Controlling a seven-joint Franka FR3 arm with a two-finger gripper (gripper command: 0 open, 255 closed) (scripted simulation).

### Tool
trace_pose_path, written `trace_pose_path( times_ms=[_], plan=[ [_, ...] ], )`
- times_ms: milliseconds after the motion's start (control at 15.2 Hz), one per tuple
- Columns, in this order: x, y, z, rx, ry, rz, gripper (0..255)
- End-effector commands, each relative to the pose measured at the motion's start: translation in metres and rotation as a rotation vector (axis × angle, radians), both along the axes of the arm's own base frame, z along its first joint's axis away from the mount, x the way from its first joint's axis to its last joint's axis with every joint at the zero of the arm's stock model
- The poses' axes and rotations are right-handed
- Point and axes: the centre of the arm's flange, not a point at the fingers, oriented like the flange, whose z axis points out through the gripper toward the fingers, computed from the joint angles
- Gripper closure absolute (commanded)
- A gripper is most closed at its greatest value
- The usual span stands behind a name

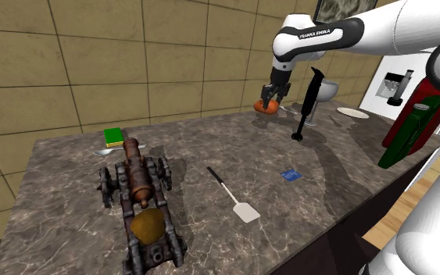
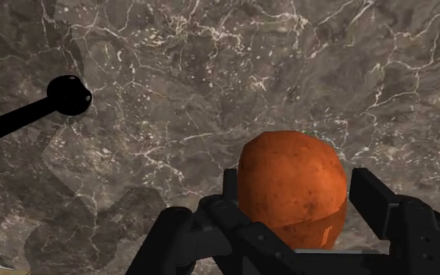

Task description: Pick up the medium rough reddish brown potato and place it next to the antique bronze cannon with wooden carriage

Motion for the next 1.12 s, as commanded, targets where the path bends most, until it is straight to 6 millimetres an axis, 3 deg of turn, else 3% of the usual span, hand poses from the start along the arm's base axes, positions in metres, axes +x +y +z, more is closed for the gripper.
trace_pose_path(
  times_ms=[0,132,1056],
  plan=[
    [0.0,0.0,0.011,0.0,0.0,0.0,255],
    [0.0,0.0,0.019,0.0,0.0,0.0,255],
    [-0.086,0.164,0.02,0.0,0.0,0.0,255]
  ],
)
